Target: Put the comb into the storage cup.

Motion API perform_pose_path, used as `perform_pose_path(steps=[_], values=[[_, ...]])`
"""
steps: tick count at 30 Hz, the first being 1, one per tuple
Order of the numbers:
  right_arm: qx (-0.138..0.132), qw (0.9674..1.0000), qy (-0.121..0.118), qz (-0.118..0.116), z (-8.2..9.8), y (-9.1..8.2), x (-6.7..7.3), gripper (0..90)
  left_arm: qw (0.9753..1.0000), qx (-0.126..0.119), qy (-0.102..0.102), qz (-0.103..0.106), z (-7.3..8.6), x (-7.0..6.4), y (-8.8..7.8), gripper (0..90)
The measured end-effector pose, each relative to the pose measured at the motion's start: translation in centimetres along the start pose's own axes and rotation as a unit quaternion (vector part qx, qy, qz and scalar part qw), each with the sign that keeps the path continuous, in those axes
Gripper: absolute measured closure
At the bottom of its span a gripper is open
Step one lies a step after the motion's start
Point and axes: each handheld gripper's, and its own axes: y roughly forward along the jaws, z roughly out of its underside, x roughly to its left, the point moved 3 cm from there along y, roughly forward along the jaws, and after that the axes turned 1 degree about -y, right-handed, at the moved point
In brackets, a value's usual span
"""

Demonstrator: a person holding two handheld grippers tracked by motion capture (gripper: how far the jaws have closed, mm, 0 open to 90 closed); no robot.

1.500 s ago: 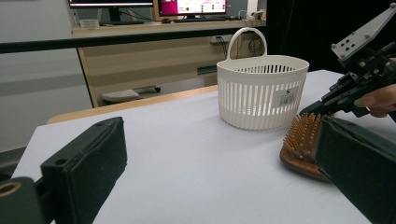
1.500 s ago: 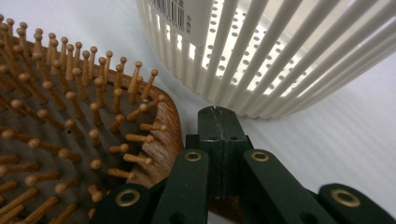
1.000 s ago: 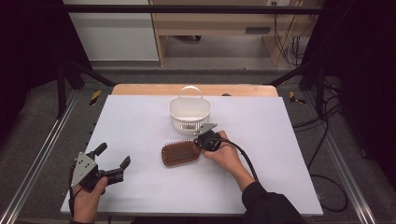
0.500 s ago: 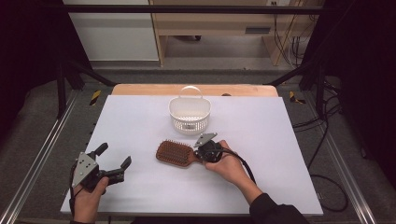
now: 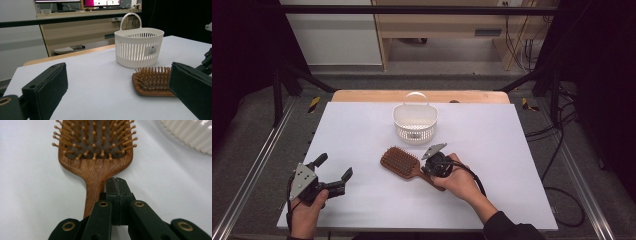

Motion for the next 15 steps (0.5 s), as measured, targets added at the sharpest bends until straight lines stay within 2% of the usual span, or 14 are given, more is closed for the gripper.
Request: perform_pose_path(steps=[7, 10, 14, 15], values=[[-0.013, 0.9998, 0.016, -0.007, -0.6, -1.7, 0.6, 88.8, 1.0, 0.0, -0.009, 0.001, 0.0, -0.1, 0.0, 2.4], [-0.017, 0.9995, 0.024, -0.011, -0.8, -2.4, 0.9, 86.7, 1.0, 0.003, -0.006, 0.003, 0.1, -0.2, 0.0, 2.4], [-0.026, 0.9987, 0.042, -0.016, -1.1, -2.8, 1.1, 74.6, 1.0, 0.005, -0.008, 0.0, 0.2, -0.1, -0.2, 2.4], [-0.029, 0.9987, 0.039, -0.015, -1.2, -2.9, 1.2, 70.8, 1.0, 0.004, -0.007, 0.0, 0.1, -0.1, -0.2, 2.4]])
